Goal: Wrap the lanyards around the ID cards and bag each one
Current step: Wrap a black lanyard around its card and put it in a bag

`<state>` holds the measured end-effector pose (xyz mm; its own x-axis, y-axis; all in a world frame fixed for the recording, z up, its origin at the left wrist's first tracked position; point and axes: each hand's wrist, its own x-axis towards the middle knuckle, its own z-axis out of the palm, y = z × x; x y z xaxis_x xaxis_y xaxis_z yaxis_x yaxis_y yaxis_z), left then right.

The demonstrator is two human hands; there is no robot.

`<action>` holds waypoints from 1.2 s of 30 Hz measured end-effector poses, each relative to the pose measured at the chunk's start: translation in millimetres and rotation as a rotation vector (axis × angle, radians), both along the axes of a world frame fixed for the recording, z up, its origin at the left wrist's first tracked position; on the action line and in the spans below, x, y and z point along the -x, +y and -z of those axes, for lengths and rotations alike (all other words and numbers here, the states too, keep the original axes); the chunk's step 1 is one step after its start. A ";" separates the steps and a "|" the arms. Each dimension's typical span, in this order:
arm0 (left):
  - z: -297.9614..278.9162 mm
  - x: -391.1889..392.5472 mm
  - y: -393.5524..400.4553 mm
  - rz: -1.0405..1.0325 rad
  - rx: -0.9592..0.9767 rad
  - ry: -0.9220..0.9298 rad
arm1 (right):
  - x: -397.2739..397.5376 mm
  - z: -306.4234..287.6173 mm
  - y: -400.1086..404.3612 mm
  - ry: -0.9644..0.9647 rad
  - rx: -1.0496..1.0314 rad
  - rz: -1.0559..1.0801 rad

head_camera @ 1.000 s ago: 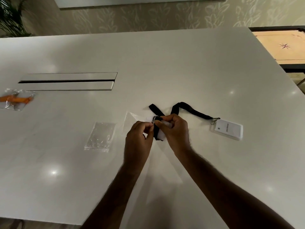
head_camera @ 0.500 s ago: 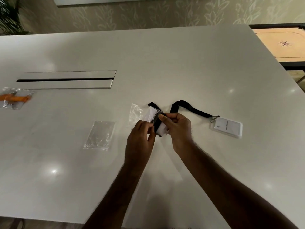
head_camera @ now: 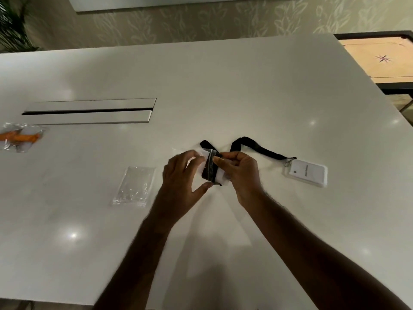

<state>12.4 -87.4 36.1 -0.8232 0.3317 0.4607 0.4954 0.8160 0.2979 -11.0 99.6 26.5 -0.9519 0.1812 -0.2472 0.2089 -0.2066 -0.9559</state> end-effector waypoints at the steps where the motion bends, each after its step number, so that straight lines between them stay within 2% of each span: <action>1: -1.4 6.1 -5.7 0.014 0.085 -0.012 | 0.6 -1.0 0.4 0.008 -0.013 -0.011; 3: -3.4 18.0 -14.0 0.028 0.228 -0.022 | 1.8 -3.9 0.0 0.033 -0.052 -0.046; 5: -4.0 27.4 -16.9 0.051 0.266 -0.065 | 1.9 -7.6 -1.3 0.055 -0.102 -0.093; 16: 7.6 34.6 -9.6 0.185 0.141 -0.057 | 0.4 -17.7 -2.4 0.149 -0.249 -0.232; 24: 1.9 25.2 -3.6 0.183 0.046 -0.344 | 0.6 -20.6 -3.2 0.191 -0.460 -0.383; 31: -2.2 12.7 7.6 0.082 0.088 -0.174 | 5.2 -23.9 -3.8 0.149 -0.429 -0.320; 36: -3.4 8.1 13.7 0.076 0.069 -0.167 | 3.1 -23.3 -6.3 0.124 -0.441 -0.290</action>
<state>4.3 -73.8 39.4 -0.8577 0.4218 0.2940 0.5048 0.7995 0.3256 -14.1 93.3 49.8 -0.9955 -0.0320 -0.0895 0.0777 0.2692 -0.9599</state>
